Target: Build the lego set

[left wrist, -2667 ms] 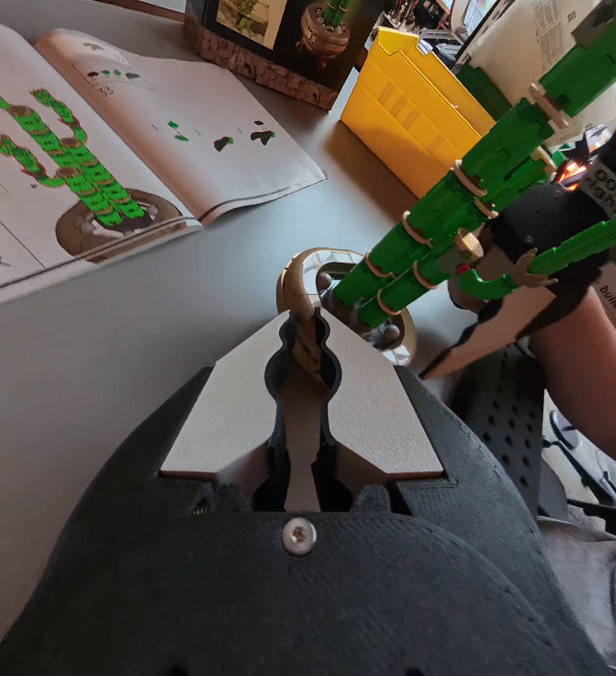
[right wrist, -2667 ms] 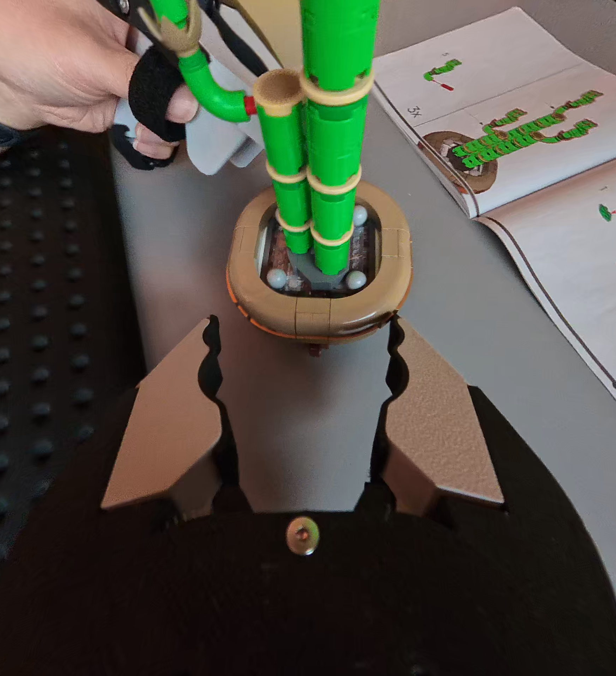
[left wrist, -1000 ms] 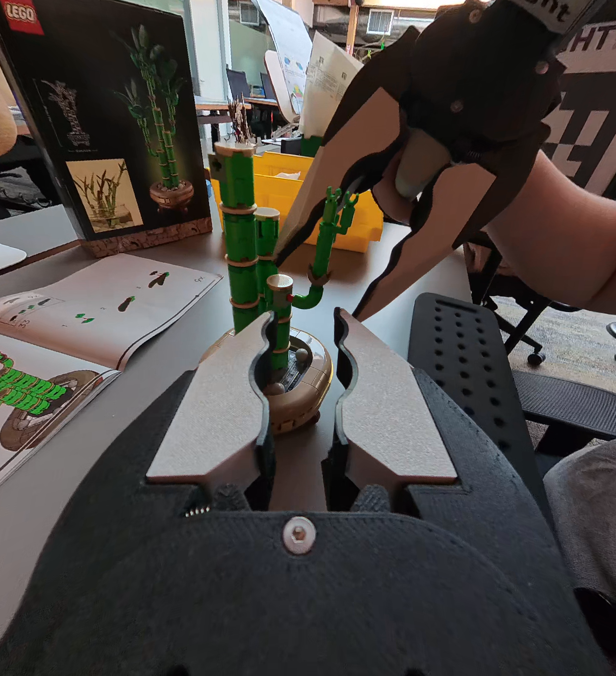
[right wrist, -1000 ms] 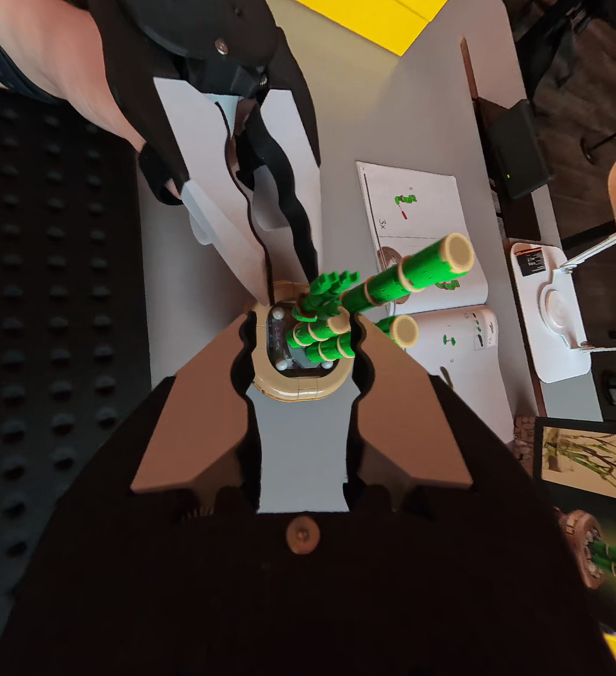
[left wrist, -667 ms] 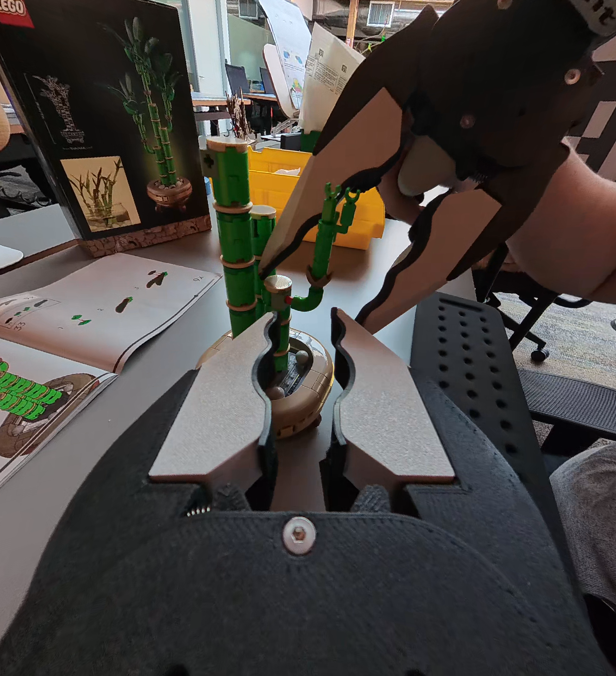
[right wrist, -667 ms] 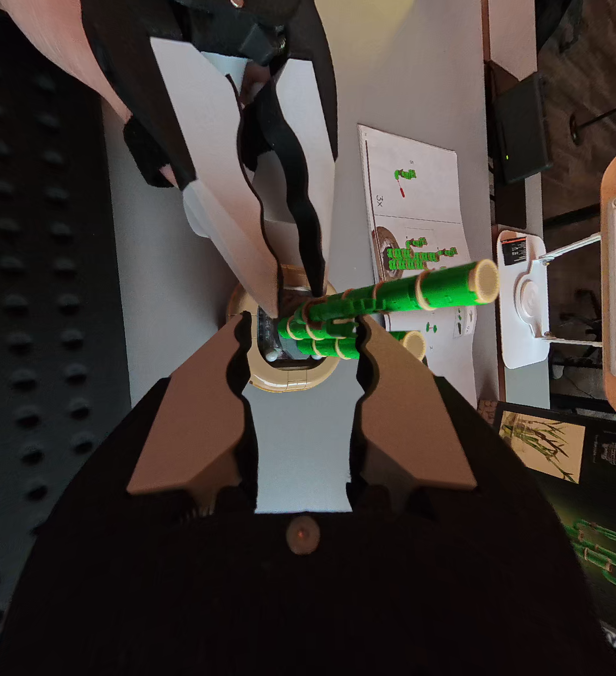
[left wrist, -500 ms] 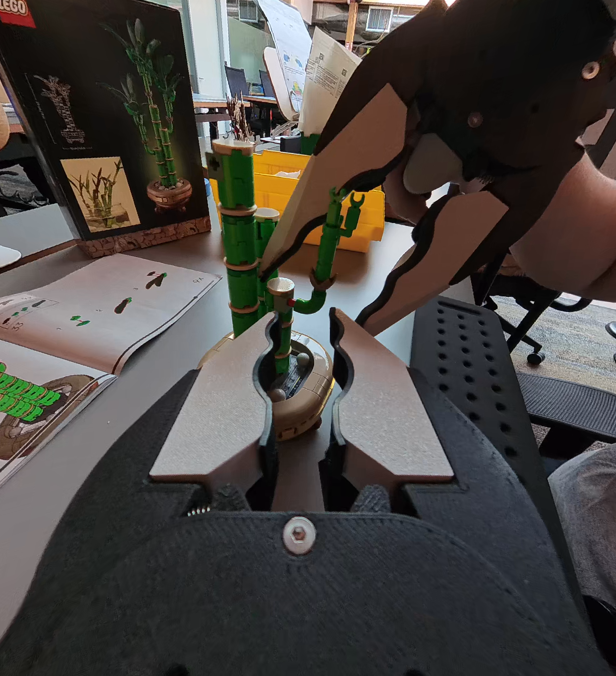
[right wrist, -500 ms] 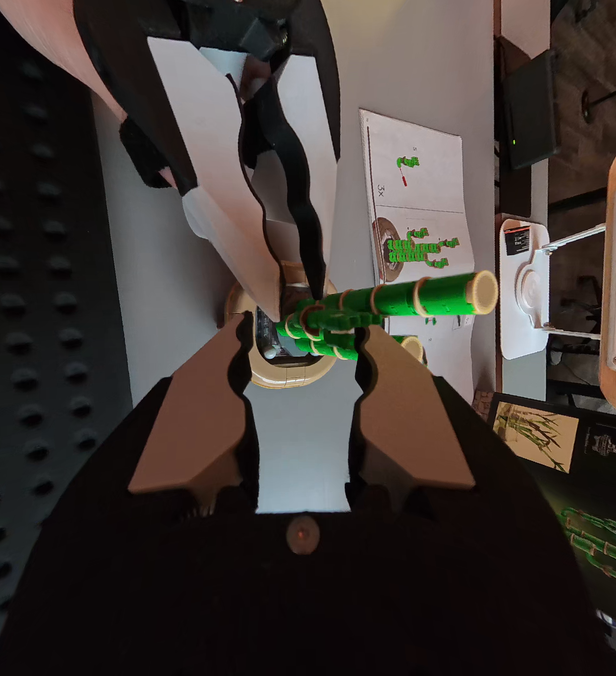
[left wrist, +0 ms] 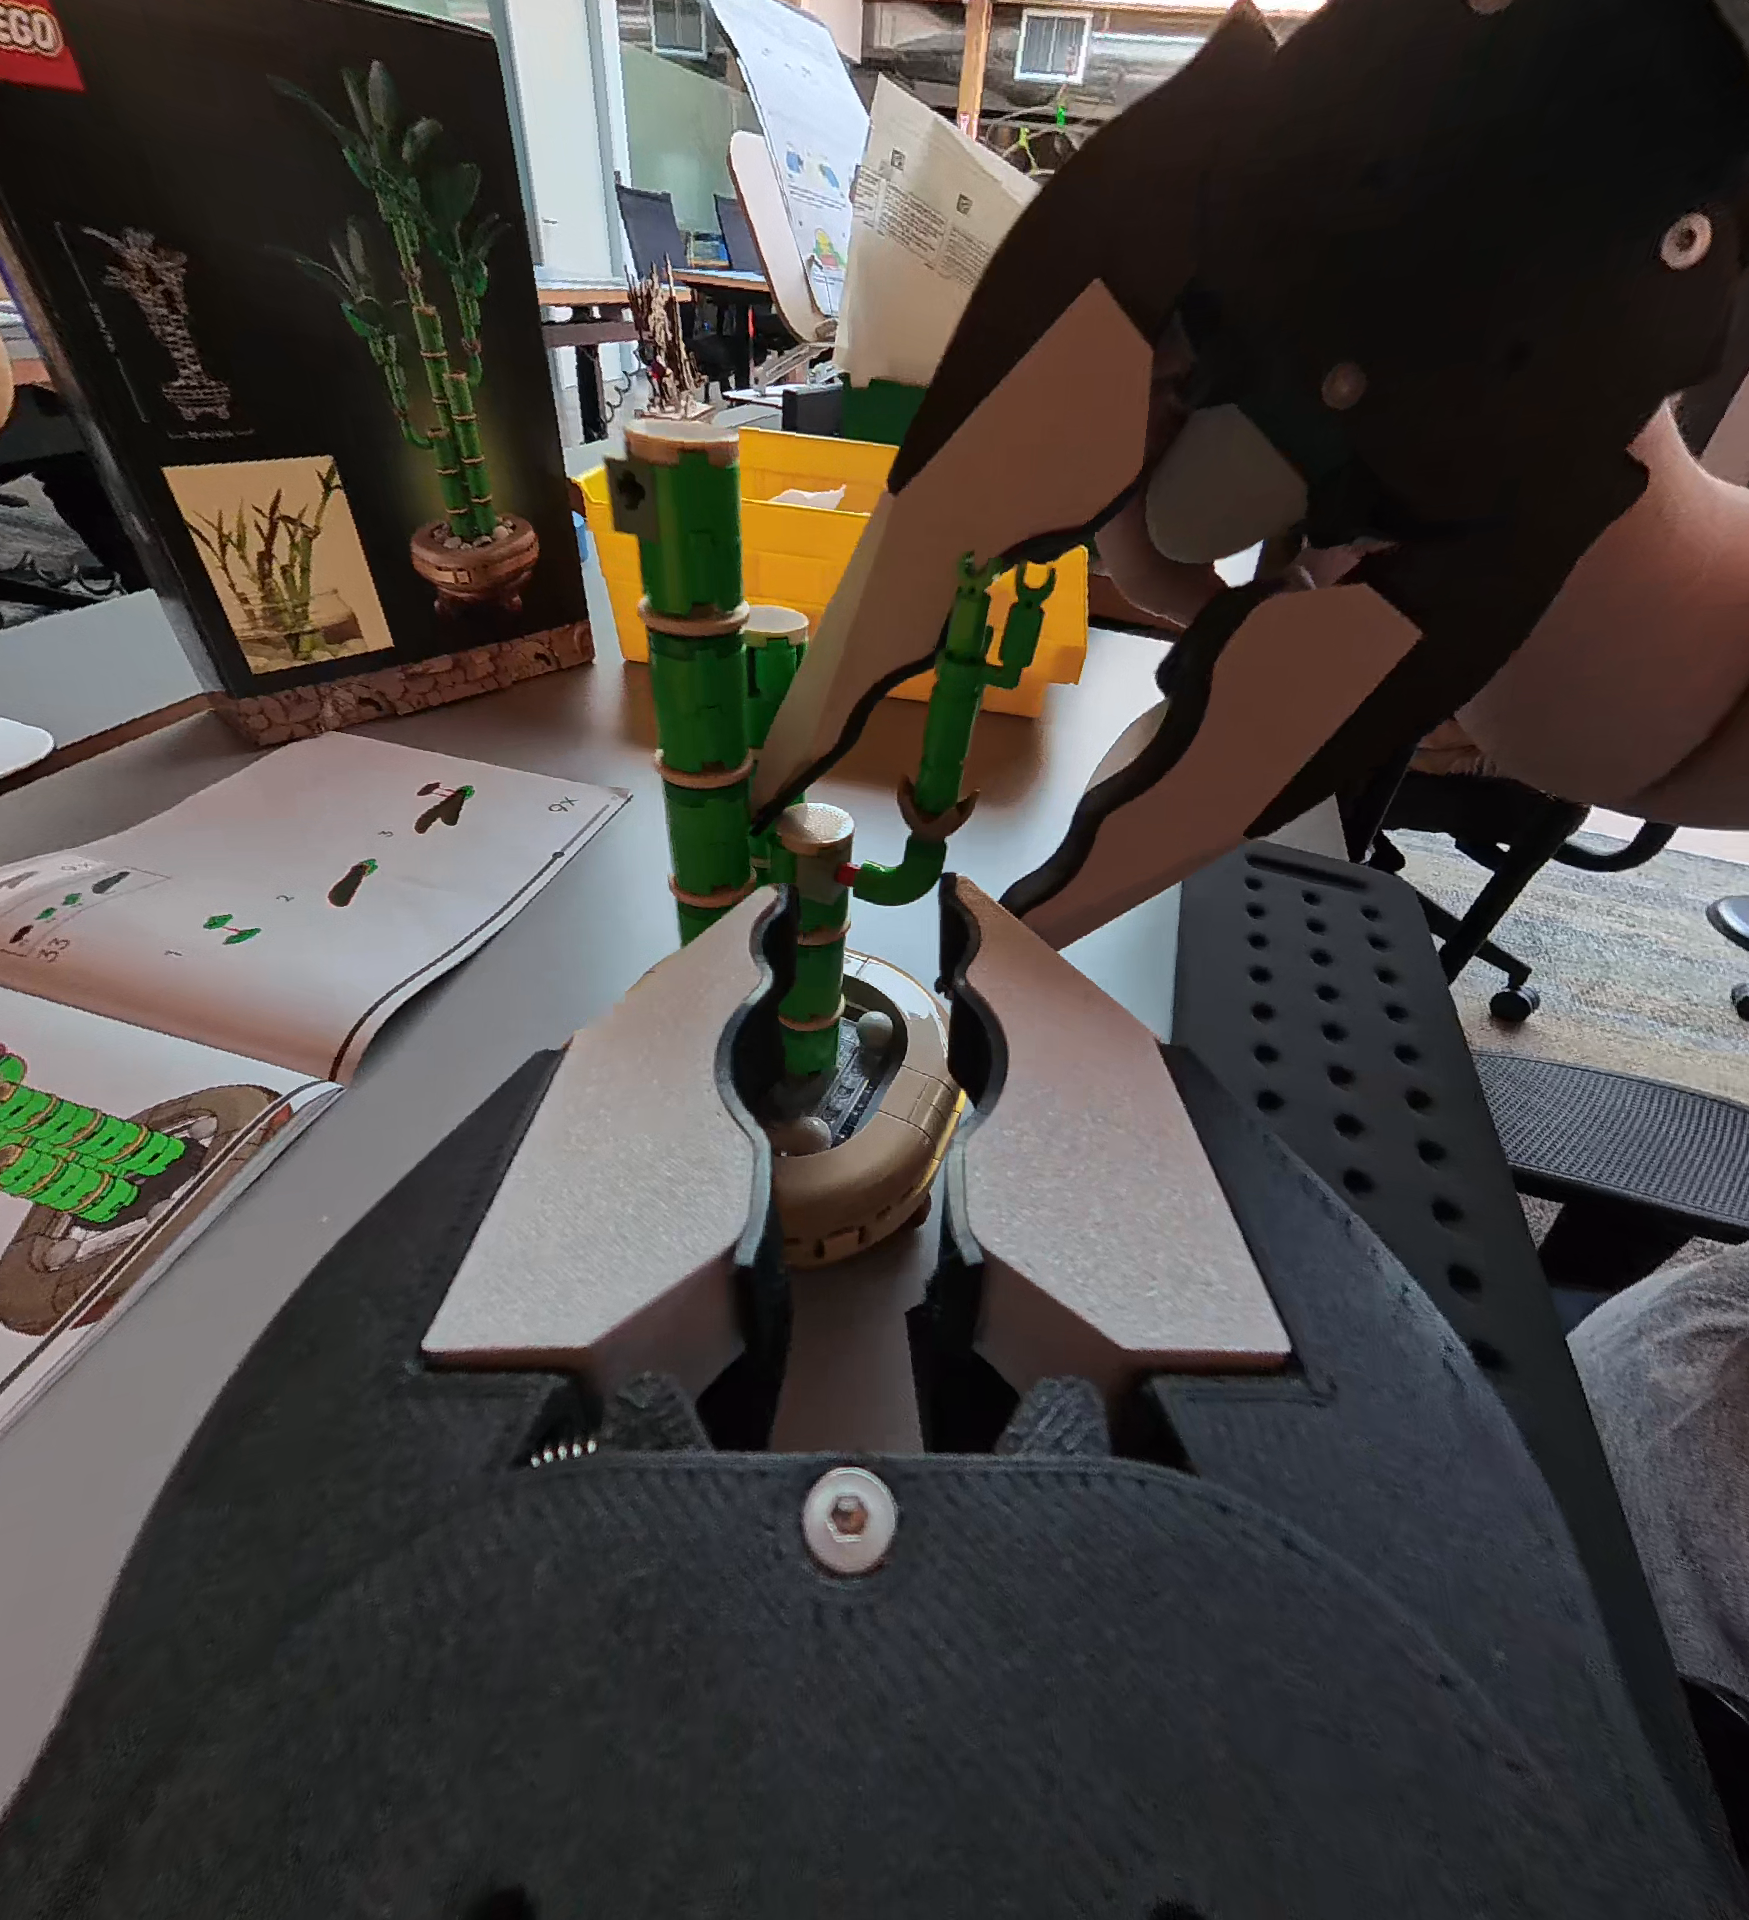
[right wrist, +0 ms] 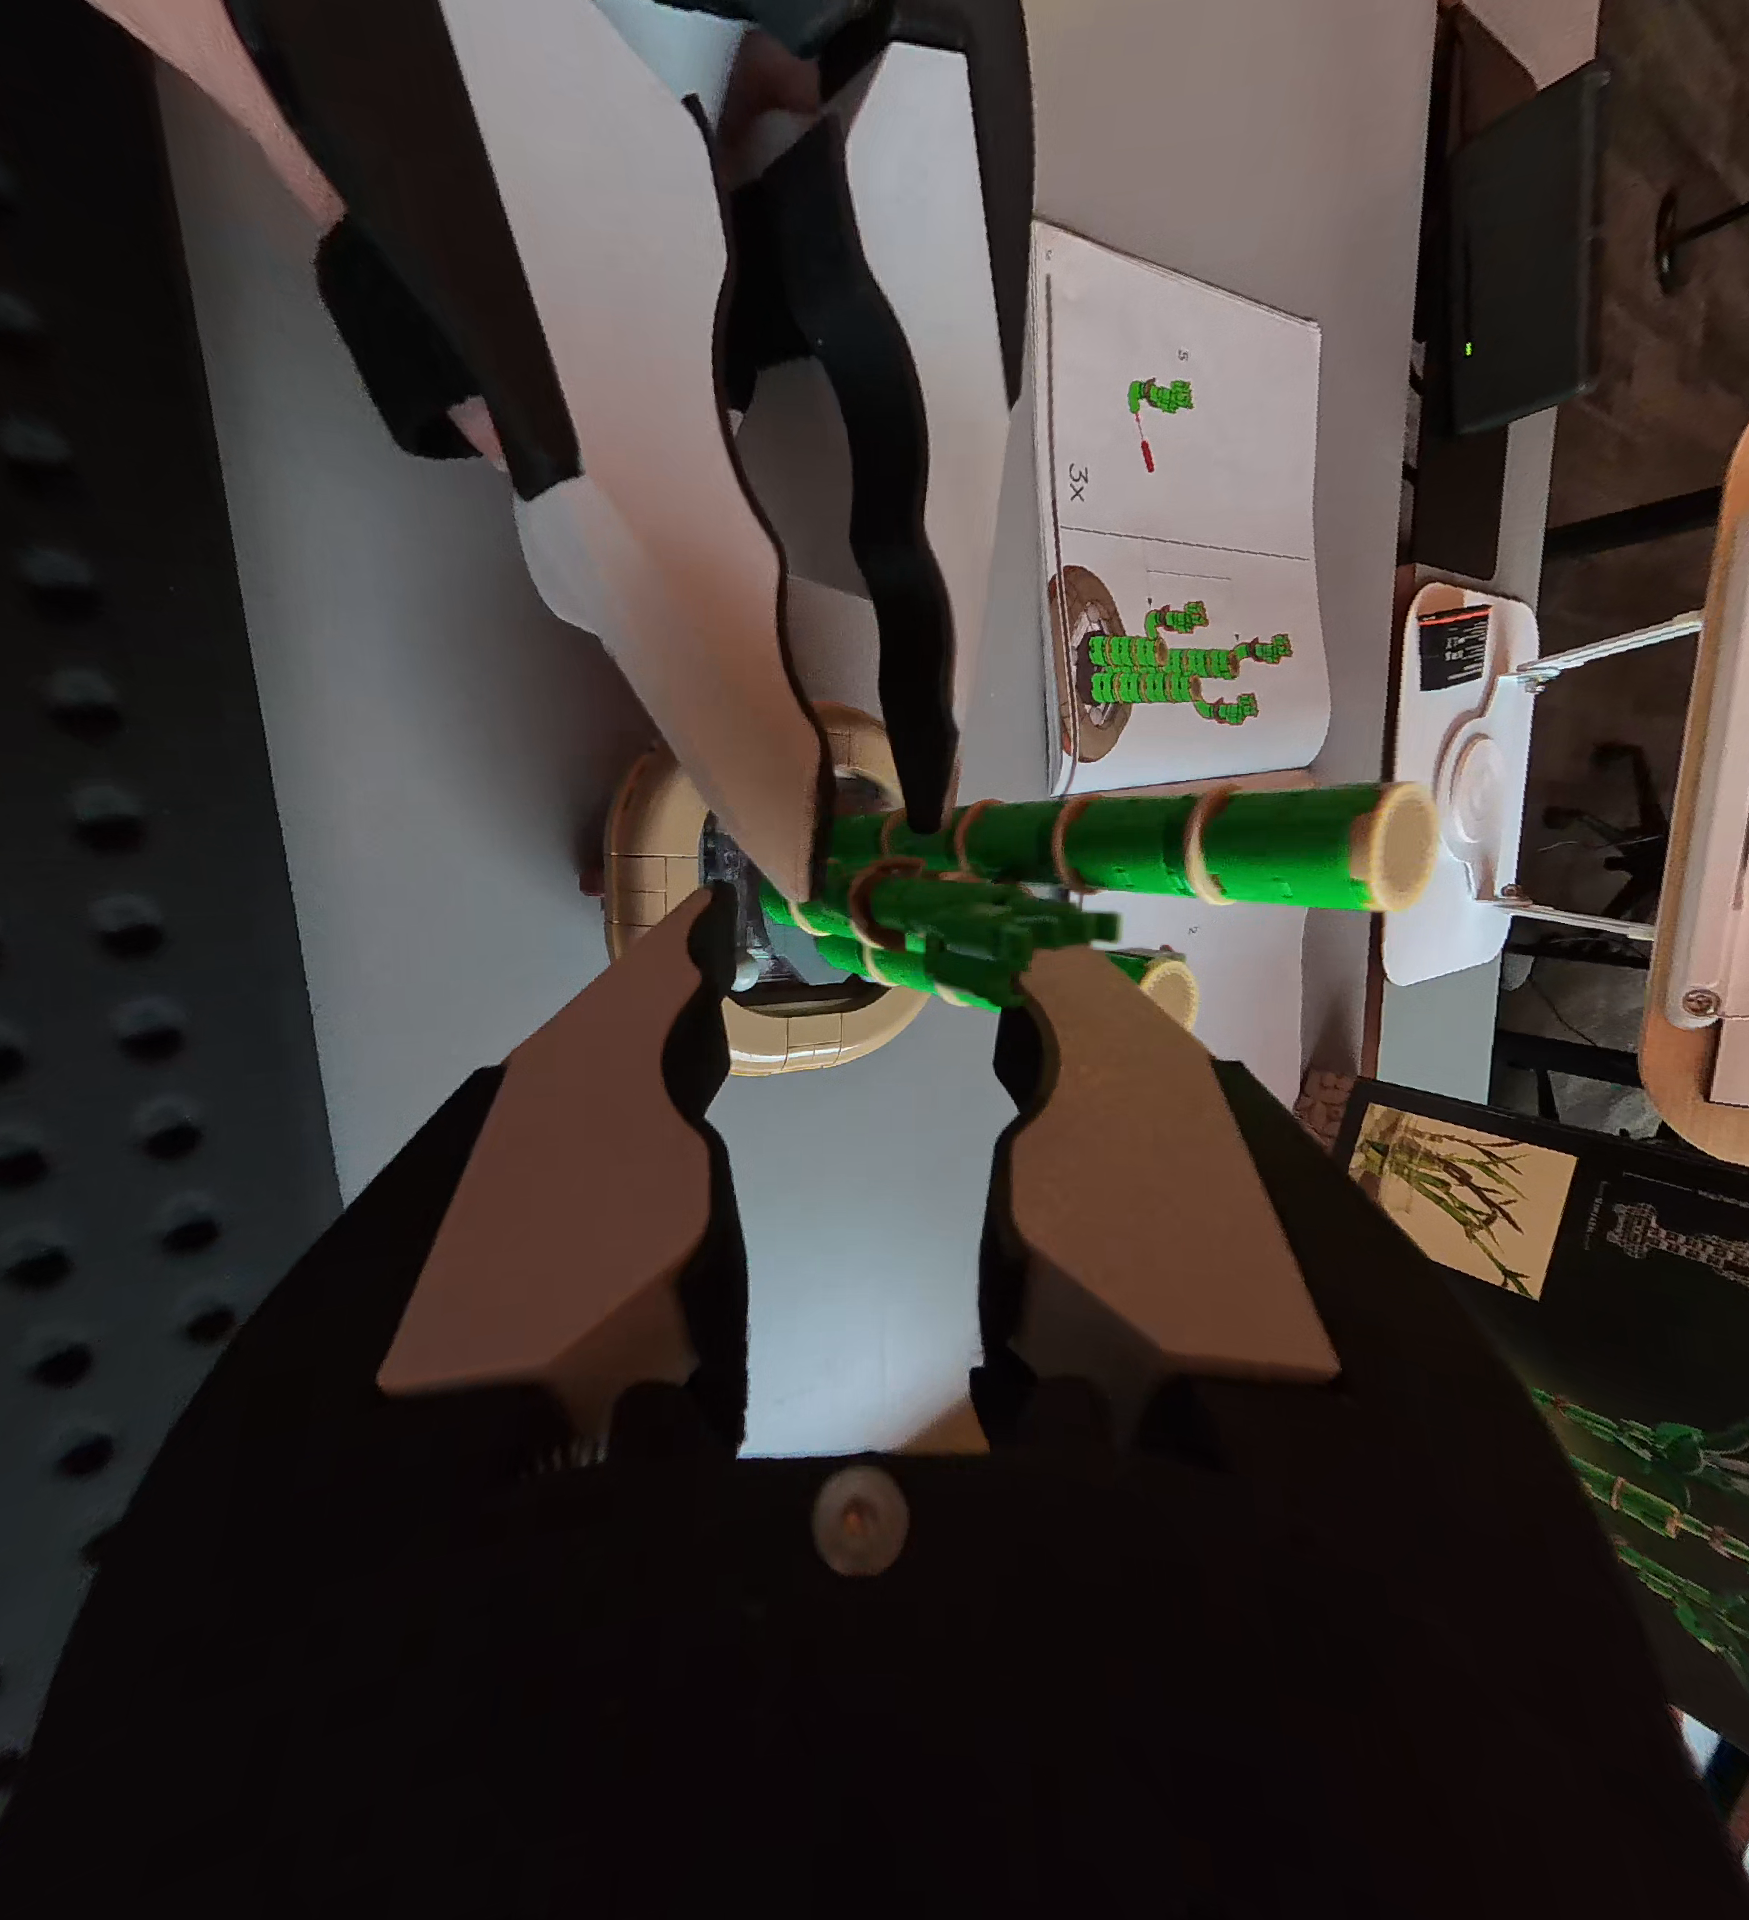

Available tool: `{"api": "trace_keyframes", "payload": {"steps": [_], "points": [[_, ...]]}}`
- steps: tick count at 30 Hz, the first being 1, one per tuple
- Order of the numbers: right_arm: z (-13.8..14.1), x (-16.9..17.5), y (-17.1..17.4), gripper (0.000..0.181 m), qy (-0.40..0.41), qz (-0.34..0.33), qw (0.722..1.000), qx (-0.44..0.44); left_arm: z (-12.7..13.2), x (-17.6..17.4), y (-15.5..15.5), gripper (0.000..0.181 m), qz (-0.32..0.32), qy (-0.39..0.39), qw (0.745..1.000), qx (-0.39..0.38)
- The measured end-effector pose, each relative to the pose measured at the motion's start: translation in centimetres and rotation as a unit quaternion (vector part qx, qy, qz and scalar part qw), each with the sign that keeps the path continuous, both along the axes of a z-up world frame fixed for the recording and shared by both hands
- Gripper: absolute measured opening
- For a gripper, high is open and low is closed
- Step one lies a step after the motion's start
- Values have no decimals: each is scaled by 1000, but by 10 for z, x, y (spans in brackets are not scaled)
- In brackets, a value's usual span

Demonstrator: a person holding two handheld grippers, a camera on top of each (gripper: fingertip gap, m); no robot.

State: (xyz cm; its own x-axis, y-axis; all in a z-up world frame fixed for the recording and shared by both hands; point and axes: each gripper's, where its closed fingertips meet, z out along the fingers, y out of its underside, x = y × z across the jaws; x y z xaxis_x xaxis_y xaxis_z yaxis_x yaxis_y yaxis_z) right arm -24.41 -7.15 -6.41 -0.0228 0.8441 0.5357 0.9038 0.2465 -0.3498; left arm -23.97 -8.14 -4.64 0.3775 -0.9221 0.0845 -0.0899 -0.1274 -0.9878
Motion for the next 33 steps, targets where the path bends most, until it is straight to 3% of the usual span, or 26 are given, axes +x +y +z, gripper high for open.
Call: {"api": "trace_keyframes", "payload": {"steps": [8,12,15,20,22,24,28,30,33], "points": [[4,-2,-1,54,41,-3,999,23,0,1,0,27,3,-6,1000,-7],[25,0,-18,55,155,20,987,40,-1,-3,-1,29,17,-8,1000,-4],[38,16,-9,54,261,-9,964,50,0,-2,-2,30,27,-11,1000,-9],[19,32,-4,55,340,50,937,-59,-8,-4,-5,37,84,1,996,-36],[12,34,3,72,364,73,918,-139,-13,-4,-6,37,116,1,992,-46],[-2,36,17,77,363,77,905,-209,-21,-8,-4,38,152,15,987,-50],[-33,30,18,87,342,106,877,-319,-28,-18,0,57,203,29,977,-65],[-41,26,14,90,338,120,867,-347,-32,-15,-2,65,204,44,975,-76],[-53,25,16,98,322,117,875,-342,-52,-10,-2,72,201,106,969,-93]]}}
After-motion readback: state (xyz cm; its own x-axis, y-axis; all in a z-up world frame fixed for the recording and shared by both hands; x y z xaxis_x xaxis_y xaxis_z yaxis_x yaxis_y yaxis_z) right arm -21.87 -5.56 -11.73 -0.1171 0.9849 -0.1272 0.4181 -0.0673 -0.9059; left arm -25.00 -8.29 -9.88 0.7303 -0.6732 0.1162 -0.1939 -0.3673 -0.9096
